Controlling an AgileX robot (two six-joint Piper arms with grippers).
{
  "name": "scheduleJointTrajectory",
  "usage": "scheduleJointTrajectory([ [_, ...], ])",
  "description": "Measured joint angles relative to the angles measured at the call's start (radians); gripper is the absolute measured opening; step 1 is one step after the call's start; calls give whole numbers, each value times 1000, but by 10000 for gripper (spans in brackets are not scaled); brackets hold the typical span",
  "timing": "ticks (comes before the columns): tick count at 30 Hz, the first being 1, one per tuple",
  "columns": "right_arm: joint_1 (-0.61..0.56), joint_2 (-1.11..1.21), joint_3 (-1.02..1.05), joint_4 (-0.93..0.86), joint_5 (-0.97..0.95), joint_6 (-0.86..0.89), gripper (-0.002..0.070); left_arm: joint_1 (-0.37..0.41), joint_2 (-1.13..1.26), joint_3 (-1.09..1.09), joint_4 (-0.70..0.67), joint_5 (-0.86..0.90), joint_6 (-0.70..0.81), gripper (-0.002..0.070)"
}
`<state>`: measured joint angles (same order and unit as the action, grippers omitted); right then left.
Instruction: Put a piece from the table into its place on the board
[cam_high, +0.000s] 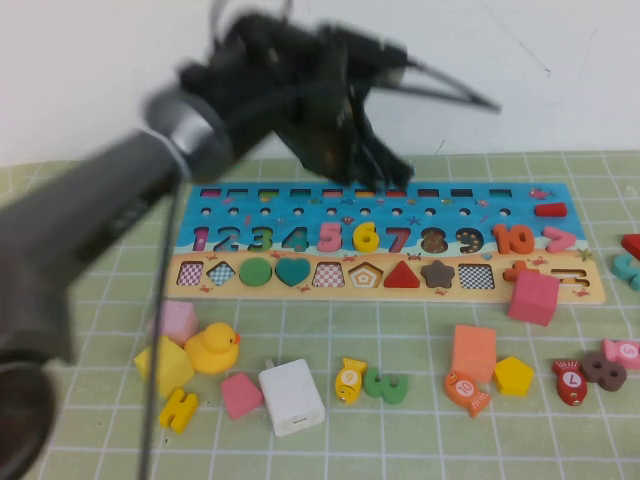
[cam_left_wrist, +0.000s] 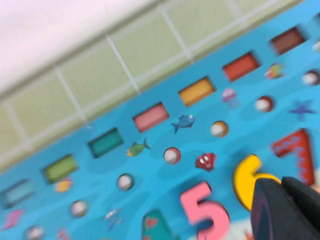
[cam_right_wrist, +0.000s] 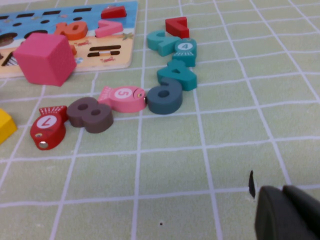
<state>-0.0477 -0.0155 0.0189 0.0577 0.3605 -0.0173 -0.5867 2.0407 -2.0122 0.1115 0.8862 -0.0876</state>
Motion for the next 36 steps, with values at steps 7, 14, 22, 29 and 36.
scheduleJointTrajectory([
  [7, 0, 0, 0, 0, 0, 0, -3, -35, -234, -18, 165, 171, 1, -1],
  [14, 0, 0, 0, 0, 0, 0, -3, -37, -530, -23, 239, 283, -1, -2],
  [22, 0, 0, 0, 0, 0, 0, -3, -37, -884, 140, 175, 284, 78, -2],
  [29, 0, 0, 0, 0, 0, 0, -3, -37, -1303, 643, 172, 60, 13, -2],
  [36, 0, 0, 0, 0, 0, 0, -3, -39, -1595, 1031, 302, -52, -209, -1],
])
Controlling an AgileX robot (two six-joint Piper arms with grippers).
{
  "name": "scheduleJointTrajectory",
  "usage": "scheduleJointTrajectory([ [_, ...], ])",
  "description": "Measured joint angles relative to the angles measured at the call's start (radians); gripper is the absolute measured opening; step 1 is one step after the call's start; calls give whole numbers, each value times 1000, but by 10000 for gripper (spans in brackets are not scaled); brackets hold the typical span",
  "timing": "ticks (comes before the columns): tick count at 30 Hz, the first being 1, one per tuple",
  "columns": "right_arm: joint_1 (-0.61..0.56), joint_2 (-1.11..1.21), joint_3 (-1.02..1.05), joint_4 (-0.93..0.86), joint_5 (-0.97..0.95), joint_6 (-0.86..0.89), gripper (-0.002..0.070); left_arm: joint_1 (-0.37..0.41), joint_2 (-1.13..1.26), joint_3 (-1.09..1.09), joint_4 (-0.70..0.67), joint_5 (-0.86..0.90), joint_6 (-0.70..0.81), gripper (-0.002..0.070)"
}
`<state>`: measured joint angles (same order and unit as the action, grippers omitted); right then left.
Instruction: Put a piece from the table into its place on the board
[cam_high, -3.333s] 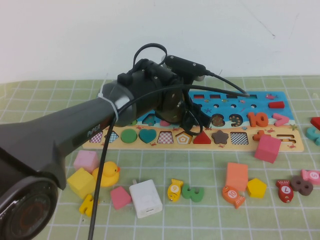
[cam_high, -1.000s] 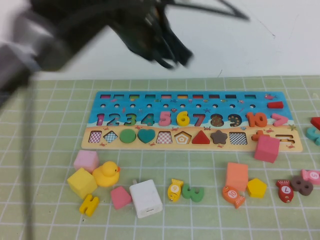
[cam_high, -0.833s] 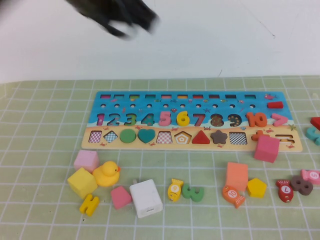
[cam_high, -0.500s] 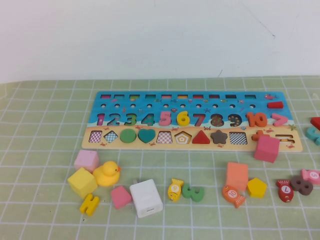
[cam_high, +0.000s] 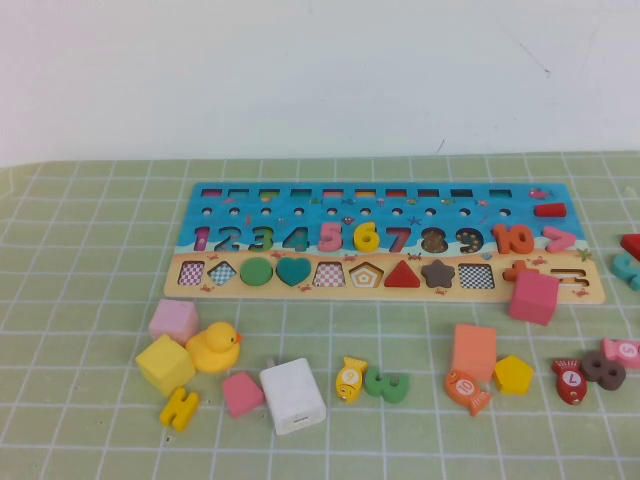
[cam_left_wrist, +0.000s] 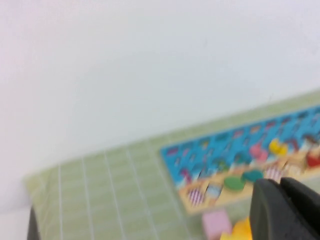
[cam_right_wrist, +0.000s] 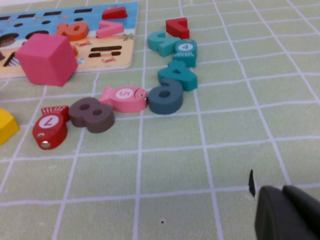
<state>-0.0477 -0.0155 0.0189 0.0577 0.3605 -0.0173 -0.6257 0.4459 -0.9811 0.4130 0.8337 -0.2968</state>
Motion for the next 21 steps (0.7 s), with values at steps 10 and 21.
scheduleJointTrajectory([
  [10, 0, 0, 0, 0, 0, 0, -3, 0, -42, 230, -51, 5, -42, -2],
  [21, 0, 0, 0, 0, 0, 0, -3, 3, -55, 258, -293, 81, -216, -2],
])
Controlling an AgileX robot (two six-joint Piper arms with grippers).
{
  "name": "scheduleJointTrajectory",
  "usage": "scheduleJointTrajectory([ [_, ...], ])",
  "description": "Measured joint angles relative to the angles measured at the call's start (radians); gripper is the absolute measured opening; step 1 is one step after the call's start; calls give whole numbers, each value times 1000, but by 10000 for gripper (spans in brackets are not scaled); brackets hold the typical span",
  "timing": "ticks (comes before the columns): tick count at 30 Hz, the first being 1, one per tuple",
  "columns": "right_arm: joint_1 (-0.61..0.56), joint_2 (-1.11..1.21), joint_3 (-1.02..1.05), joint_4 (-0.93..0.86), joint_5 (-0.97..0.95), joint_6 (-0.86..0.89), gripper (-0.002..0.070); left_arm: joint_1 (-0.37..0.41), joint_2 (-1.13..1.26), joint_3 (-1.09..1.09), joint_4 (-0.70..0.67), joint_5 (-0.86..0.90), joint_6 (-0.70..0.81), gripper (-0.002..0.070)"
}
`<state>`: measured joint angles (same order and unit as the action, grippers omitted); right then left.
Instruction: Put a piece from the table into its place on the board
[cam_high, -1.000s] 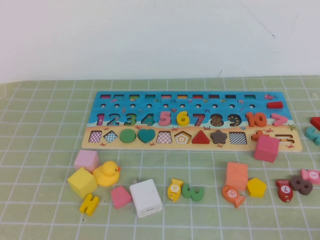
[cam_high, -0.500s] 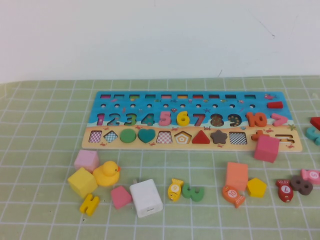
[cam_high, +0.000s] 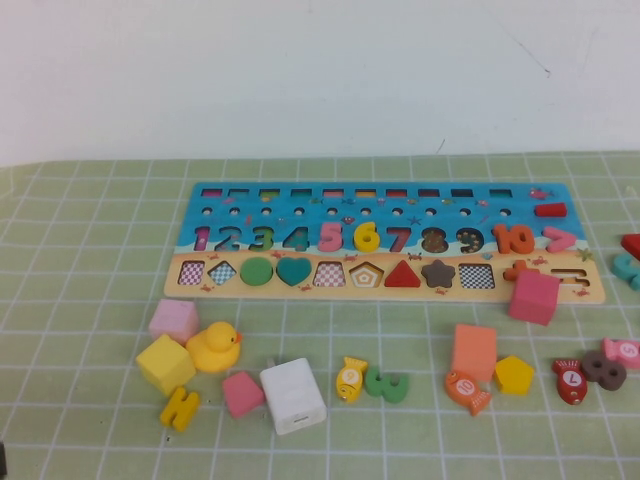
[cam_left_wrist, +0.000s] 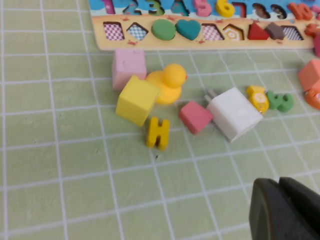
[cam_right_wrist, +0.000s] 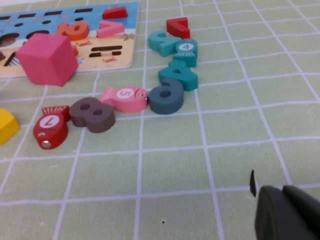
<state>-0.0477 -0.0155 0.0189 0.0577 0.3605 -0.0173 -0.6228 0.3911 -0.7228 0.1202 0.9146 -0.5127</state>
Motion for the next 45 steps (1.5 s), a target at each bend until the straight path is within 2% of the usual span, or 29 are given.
scheduleJointTrajectory([
  [2, 0, 0, 0, 0, 0, 0, -3, 26, -21, 28, -3, -78, 46, -2],
  [5, 0, 0, 0, 0, 0, 0, -3, 115, -73, 109, -7, -319, 196, -2],
  [7, 0, 0, 0, 0, 0, 0, -3, 205, -124, 192, -39, -520, 305, -2],
  [10, 0, 0, 0, 0, 0, 0, -3, 345, -222, 312, -97, -723, 389, -2],
  [13, 0, 0, 0, 0, 0, 0, -3, 466, -325, 425, -140, -800, 412, -2],
  [18, 0, 0, 0, 0, 0, 0, -3, 594, -401, 588, -153, -797, 421, -2],
  [23, 0, 0, 0, 0, 0, 0, -3, 613, -403, 737, -153, -752, 430, -2],
  [27, 0, 0, 0, 0, 0, 0, -3, 613, -404, 742, -120, -606, 437, -2],
  [45, 0, 0, 0, 0, 0, 0, -3, 613, -404, 740, -97, -599, 451, -2],
])
